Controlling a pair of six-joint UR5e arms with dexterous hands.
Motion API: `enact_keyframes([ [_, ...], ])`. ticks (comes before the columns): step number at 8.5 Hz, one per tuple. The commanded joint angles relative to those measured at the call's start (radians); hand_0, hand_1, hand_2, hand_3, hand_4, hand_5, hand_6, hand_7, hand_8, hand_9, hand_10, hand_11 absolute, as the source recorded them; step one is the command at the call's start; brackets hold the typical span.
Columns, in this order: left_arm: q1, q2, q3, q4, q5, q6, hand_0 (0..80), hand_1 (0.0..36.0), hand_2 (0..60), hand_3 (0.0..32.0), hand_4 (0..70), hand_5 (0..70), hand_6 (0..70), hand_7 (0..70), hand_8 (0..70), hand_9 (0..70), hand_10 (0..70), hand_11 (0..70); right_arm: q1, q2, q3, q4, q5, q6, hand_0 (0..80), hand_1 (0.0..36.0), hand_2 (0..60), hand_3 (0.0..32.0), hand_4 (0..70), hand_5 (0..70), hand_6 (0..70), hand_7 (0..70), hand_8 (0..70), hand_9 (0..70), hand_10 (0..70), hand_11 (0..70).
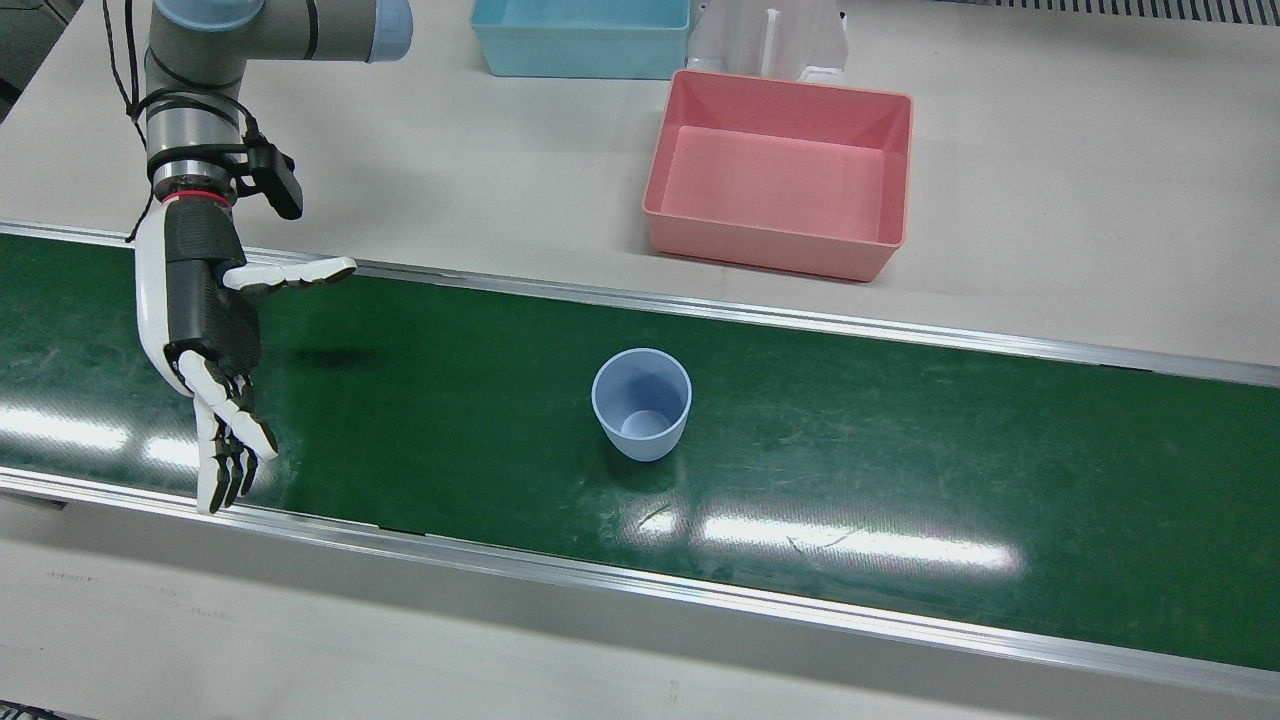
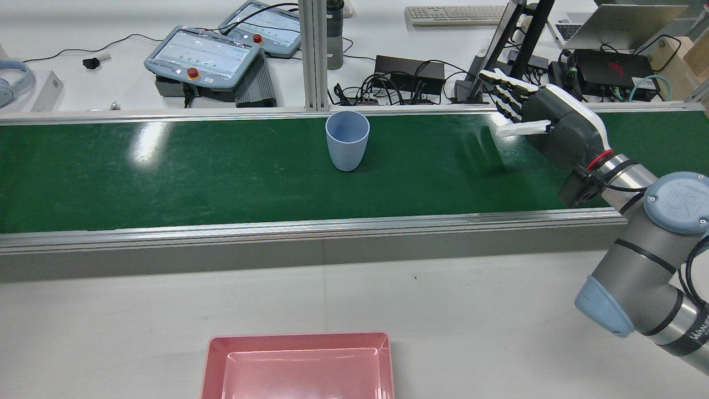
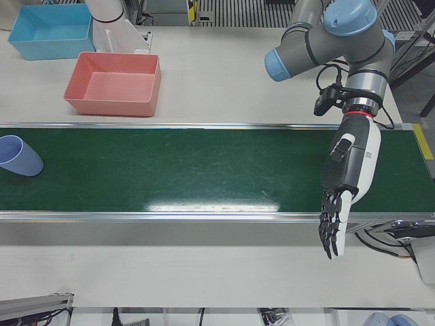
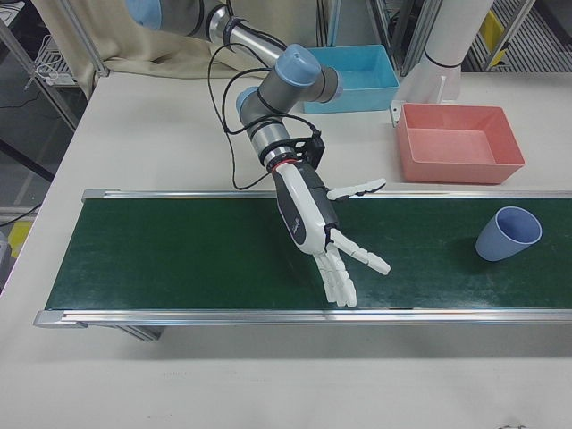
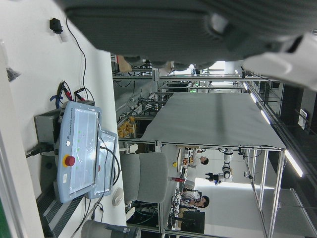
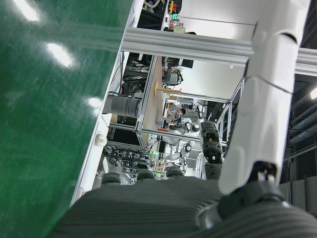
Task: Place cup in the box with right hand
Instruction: 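Move the open right hand toward the blue cup on the belt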
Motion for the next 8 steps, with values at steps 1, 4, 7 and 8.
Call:
enact_keyframes([
  [1, 0.000, 0.000, 0.001, 0.000, 0.000, 0.000, 0.0, 0.0, 0.0, 0.0, 0.0, 0.0, 0.0, 0.0, 0.0, 0.0, 0.0, 0.0, -0.002, 0.000, -0.001, 0.001, 0.009, -0.002, 57.1, 17.7, 0.5, 0.0, 2.0, 6.1, 1.8, 0.0, 0.0, 0.0, 0.0, 0.0],
  [4, -0.002, 0.000, 0.001, 0.000, 0.000, -0.002, 0.0, 0.0, 0.0, 0.0, 0.0, 0.0, 0.0, 0.0, 0.0, 0.0, 0.0, 0.0, -0.017, -0.005, 0.001, 0.001, 0.076, -0.058, 57.7, 20.6, 0.0, 0.0, 0.4, 6.6, 1.5, 0.0, 0.0, 0.0, 0.0, 0.0],
  [7, 0.000, 0.000, -0.001, 0.000, 0.000, 0.000, 0.0, 0.0, 0.0, 0.0, 0.0, 0.0, 0.0, 0.0, 0.0, 0.0, 0.0, 0.0, -0.057, 0.006, -0.040, 0.013, 0.134, -0.078, 60.9, 20.3, 0.0, 0.0, 0.0, 7.2, 0.3, 0.0, 0.0, 0.0, 0.0, 0.0],
  [8, 0.000, 0.000, -0.001, 0.002, 0.000, 0.000, 0.0, 0.0, 0.0, 0.0, 0.0, 0.0, 0.0, 0.0, 0.0, 0.0, 0.0, 0.0, -0.058, 0.029, -0.046, 0.013, 0.135, -0.081, 61.6, 19.2, 0.0, 0.0, 0.0, 7.2, 0.4, 0.0, 0.0, 0.0, 0.0, 0.0],
])
